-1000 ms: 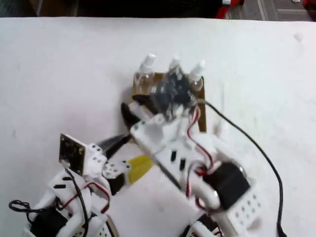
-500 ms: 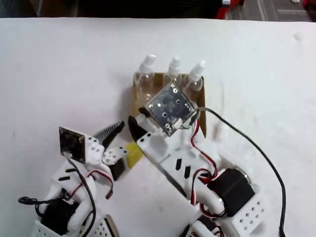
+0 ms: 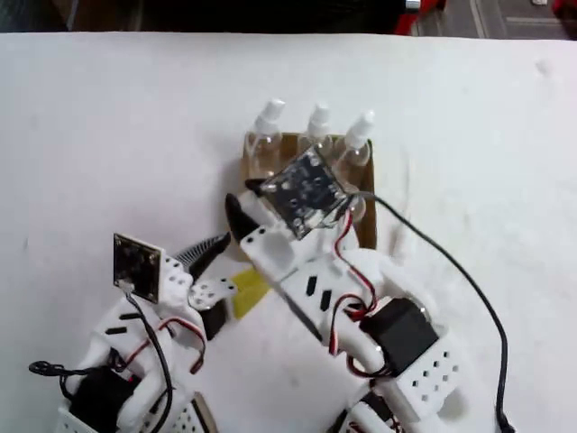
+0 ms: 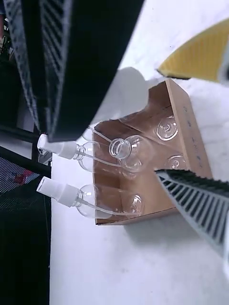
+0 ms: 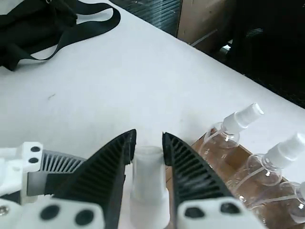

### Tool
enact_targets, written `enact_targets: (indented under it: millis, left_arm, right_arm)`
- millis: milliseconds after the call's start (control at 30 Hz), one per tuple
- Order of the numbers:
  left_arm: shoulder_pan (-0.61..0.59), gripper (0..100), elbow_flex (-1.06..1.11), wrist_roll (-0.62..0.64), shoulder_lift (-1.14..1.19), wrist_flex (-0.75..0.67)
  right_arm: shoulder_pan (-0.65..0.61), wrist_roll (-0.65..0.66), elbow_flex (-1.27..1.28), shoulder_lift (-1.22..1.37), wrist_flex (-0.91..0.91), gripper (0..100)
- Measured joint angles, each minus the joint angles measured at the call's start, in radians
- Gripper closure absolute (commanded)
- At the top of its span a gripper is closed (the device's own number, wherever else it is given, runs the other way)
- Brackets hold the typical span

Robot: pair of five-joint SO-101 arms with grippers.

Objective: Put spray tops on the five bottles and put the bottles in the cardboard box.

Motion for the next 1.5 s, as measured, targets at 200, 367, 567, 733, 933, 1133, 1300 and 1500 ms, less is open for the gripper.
enact_targets:
  millis: [200, 367, 567, 733, 933, 1133, 1300, 1500]
  left_arm:
    - [0.003, 71, 0.0, 0.0, -0.002, 0.0]
    - [0.003, 71, 0.0, 0.0, -0.002, 0.0]
    - [-0.018, 72, 0.002, 0.0, 0.009, 0.003]
    - [-0.032, 72, 0.002, 0.0, 0.009, 0.003]
    - [-0.032, 72, 0.002, 0.0, 0.009, 0.002]
    - [-0.034, 71, 0.002, 0.0, 0.009, 0.002]
    - [-0.037, 71, 0.0, 0.0, -0.009, 0.0]
    - [-0.037, 71, 0.0, 0.0, -0.003, 0.0]
  right_arm:
    - [-0.058, 0.0, 0.0, -0.066, 0.069, 98.4]
    - [-0.081, 0.0, 0.0, -0.147, 0.13, 98.4]
    - [-0.081, 0.0, -0.003, -0.178, 0.233, 98.4]
    - [-0.08, 0.0, -0.003, -0.18, 0.241, 98.4]
    - [-0.08, 0.0, -0.003, -0.18, 0.241, 98.4]
    - [-0.075, 0.032, -0.003, -0.18, 0.247, 98.4]
    - [0.083, 0.081, -0.005, -0.16, 0.143, 98.4]
    - [0.173, 0.117, -0.084, -0.107, 0.043, 98.4]
